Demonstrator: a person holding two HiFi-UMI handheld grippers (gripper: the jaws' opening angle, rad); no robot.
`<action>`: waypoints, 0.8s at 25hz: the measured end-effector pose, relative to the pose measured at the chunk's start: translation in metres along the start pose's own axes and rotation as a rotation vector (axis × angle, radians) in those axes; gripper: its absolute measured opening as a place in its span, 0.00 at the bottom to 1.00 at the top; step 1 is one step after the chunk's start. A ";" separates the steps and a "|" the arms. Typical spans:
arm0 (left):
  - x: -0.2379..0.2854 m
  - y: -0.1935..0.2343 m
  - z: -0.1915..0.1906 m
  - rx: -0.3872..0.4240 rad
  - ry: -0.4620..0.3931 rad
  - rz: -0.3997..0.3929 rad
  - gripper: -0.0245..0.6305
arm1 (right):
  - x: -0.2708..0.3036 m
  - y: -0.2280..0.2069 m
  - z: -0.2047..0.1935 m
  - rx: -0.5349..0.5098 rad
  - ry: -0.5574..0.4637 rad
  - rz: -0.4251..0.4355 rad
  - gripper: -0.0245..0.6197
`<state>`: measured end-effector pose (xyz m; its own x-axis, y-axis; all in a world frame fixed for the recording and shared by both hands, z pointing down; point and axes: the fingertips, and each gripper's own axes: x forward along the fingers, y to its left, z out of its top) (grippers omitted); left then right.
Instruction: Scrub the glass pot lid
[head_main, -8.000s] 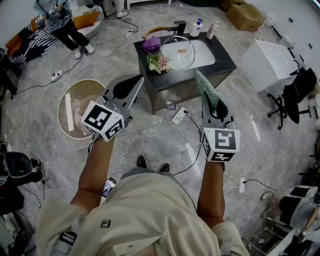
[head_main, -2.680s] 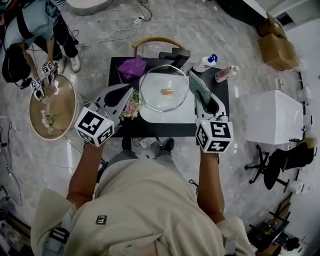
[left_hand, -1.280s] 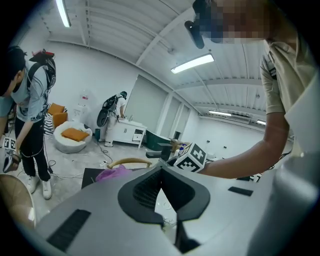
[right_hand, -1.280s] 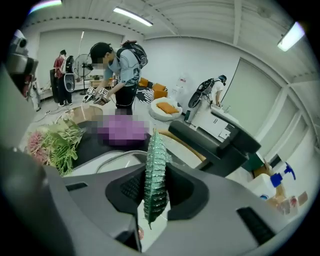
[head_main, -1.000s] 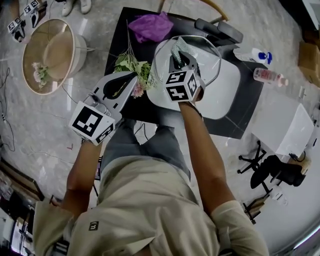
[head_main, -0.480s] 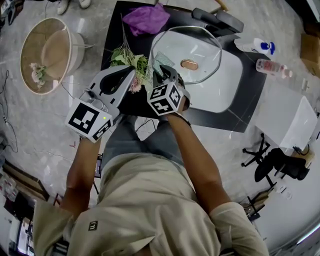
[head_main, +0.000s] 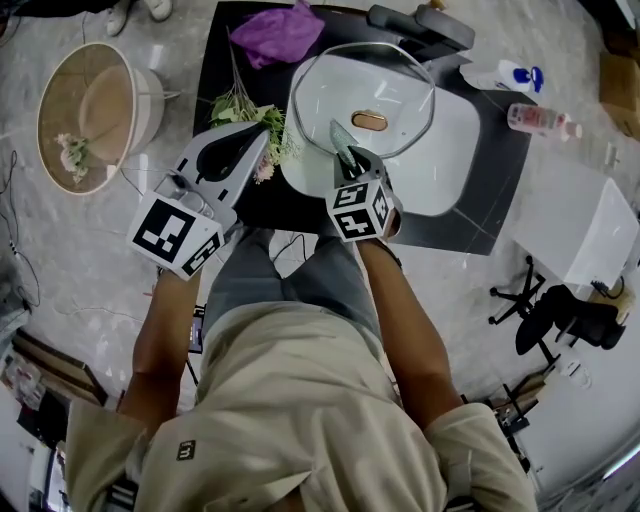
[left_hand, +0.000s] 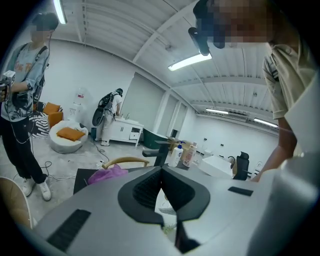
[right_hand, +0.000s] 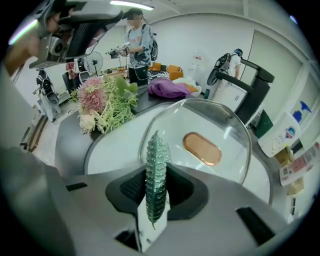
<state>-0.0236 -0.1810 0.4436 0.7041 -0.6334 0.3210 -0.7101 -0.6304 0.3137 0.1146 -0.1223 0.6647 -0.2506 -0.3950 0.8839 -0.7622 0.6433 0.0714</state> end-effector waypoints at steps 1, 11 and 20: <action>0.001 -0.001 0.001 0.001 0.000 -0.002 0.06 | -0.003 -0.009 -0.005 0.016 0.004 -0.013 0.17; 0.003 -0.006 0.006 0.007 -0.009 -0.008 0.06 | -0.029 -0.131 -0.054 0.175 0.066 -0.209 0.17; -0.007 0.001 0.004 0.002 -0.013 0.010 0.06 | -0.049 -0.212 -0.020 0.213 -0.002 -0.366 0.17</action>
<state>-0.0293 -0.1785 0.4376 0.6969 -0.6456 0.3123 -0.7171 -0.6248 0.3087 0.3003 -0.2260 0.6155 0.0584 -0.5733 0.8173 -0.9073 0.3111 0.2830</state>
